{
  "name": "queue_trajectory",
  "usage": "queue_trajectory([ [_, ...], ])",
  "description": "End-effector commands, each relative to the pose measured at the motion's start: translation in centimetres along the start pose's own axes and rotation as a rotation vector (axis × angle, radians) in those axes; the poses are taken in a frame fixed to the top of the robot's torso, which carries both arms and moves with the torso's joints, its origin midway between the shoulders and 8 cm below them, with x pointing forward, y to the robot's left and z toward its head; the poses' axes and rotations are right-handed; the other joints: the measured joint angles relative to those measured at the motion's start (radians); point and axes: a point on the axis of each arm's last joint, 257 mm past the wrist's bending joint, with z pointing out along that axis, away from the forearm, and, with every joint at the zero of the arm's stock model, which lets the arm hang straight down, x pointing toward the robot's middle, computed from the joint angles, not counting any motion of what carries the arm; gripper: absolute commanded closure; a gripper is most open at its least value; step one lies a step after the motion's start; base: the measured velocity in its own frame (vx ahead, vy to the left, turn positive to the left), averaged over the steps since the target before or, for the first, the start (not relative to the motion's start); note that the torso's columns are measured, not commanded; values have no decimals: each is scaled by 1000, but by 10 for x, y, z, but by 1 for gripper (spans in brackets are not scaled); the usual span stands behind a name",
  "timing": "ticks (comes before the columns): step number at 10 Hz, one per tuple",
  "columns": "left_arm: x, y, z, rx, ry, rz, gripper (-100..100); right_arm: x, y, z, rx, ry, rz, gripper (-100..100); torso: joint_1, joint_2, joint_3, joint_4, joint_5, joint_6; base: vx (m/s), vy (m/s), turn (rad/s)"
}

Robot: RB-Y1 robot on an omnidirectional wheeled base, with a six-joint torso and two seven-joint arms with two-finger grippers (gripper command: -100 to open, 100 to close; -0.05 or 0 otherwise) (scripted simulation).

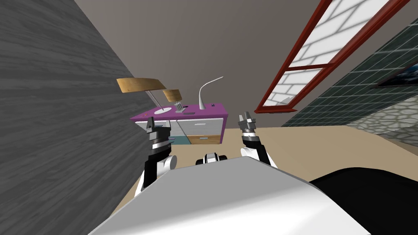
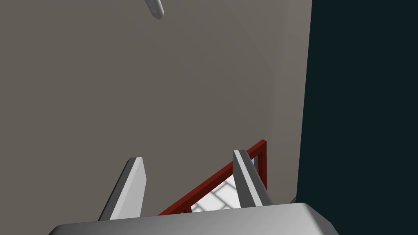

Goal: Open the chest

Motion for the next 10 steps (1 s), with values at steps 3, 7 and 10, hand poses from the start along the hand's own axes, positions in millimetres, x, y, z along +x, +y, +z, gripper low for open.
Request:
queue_trajectory([
  [3,6,36,-7,-63,64,35,-100,0,0,0,0,0,0,0,-1,12,-25,13,0,0,33,2,-32],
  [7,7,72,-16,-122,85,51,-100,0,0,0,0,0,0,0,-1,14,-25,14,0,0,35,5,-32],
  [10,6,102,-26,-174,98,63,-100,0,0,0,0,0,0,0,0,13,-25,14,0,0,40,4,-39],
])
